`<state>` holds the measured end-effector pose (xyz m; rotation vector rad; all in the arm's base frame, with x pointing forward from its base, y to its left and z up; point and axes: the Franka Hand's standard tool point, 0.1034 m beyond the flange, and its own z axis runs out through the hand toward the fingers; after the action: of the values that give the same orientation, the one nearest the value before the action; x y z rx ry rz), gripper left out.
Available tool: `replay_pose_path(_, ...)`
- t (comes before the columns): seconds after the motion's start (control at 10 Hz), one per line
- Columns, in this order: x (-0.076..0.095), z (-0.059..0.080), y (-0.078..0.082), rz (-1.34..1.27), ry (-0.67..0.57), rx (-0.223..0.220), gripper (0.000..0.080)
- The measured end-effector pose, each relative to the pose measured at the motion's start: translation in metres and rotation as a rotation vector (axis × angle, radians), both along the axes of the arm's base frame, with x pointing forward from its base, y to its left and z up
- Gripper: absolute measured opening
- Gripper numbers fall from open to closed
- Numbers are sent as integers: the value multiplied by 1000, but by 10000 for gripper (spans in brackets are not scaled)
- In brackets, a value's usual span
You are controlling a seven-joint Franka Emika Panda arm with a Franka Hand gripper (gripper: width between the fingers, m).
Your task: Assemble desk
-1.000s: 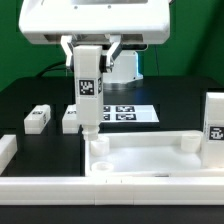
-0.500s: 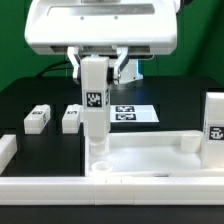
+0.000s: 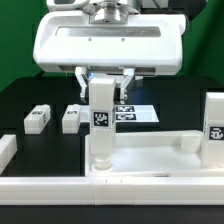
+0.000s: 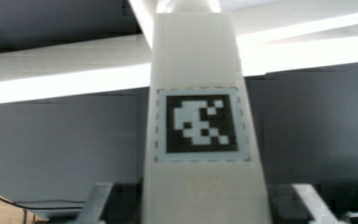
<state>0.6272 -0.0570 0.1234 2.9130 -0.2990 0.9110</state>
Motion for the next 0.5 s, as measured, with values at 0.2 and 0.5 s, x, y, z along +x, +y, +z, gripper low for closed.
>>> replay_pose_path(0.2,0,-5,-1,-1,-4,-8,291)
replay_pose_path(0.5,-3,-18,-3,-2,11,-13,291)
